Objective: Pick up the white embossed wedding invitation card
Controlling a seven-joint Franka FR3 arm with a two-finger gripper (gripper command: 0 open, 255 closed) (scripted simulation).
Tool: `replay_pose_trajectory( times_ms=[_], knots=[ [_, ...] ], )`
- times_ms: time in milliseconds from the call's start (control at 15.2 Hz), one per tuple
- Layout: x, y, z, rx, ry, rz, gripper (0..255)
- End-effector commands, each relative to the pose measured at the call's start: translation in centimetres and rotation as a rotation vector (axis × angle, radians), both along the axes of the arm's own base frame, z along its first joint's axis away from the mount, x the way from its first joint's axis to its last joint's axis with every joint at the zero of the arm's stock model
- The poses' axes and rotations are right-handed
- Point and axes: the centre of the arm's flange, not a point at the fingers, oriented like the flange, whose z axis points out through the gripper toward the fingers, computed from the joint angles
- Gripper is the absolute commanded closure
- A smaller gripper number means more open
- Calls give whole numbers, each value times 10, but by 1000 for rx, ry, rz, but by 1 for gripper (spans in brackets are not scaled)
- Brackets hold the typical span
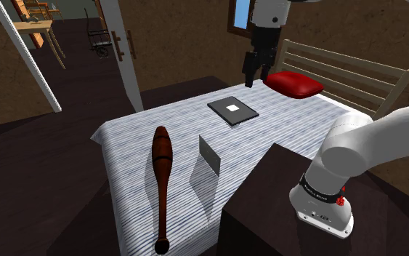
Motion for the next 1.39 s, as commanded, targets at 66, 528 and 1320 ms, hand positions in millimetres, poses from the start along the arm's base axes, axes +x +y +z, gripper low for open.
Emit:
replay_pose_trajectory(
  times_ms=[66, 528, 1320],
  knots=[
    [6, 0, -11, -2, -7, -2, 0],
    [49, -5, -88, -14, -57, -18, 0],
    [131, -16, -215, -34, -142, -45, 0]
  ],
)
